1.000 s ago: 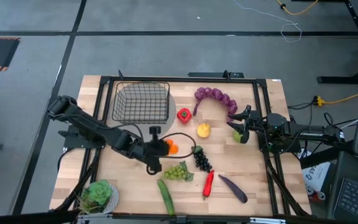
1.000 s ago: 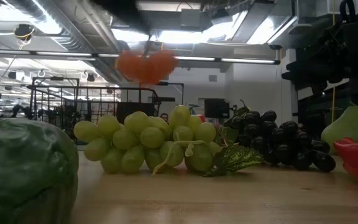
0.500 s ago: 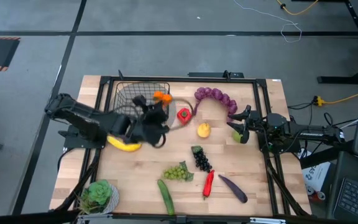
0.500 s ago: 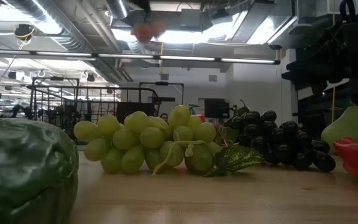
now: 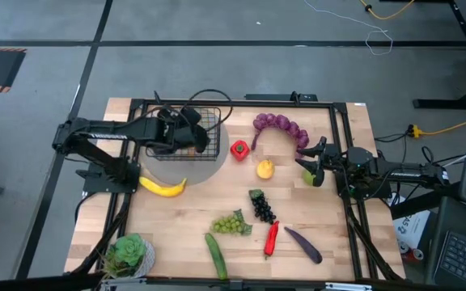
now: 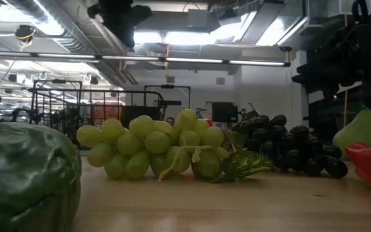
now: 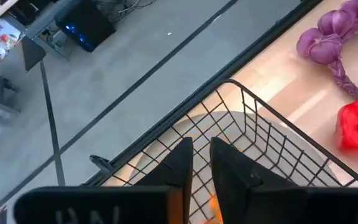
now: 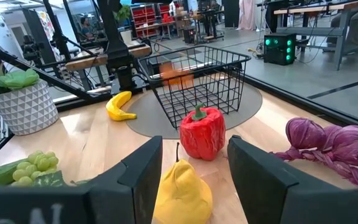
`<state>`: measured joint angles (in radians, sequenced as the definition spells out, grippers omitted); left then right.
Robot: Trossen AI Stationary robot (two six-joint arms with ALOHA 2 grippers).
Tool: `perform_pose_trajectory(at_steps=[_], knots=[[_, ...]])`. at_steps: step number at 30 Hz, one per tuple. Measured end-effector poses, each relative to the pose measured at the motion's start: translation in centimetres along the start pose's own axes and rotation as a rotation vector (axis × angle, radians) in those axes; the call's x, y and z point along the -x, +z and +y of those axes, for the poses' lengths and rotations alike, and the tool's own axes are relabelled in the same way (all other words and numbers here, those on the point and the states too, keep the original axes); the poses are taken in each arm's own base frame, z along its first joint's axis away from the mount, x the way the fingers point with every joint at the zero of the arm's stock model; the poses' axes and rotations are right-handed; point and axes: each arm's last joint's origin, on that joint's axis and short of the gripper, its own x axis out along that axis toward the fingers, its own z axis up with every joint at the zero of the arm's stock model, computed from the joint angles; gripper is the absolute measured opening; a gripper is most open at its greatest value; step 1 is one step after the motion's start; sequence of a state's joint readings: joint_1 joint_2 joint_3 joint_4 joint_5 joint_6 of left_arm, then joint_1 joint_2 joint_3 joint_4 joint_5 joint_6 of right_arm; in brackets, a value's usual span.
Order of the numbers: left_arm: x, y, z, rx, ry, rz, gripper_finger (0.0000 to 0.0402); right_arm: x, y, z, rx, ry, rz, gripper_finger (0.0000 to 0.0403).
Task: Build produce basket
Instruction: Put the green grapes into the wire basket
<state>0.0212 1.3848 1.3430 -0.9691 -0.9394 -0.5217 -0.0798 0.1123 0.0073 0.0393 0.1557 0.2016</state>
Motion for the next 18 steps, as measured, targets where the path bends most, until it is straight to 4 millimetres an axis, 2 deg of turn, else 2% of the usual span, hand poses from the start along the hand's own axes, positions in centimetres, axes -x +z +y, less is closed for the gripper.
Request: perform_pose_trajectory(at_steps=[18], knots=[[1.8, -0.6, -2.0, 0.013, -0.252, 0.061, 0.0058, 0.0, 0.0, 0.0, 0.0, 0.002, 0.0, 0.0184]])
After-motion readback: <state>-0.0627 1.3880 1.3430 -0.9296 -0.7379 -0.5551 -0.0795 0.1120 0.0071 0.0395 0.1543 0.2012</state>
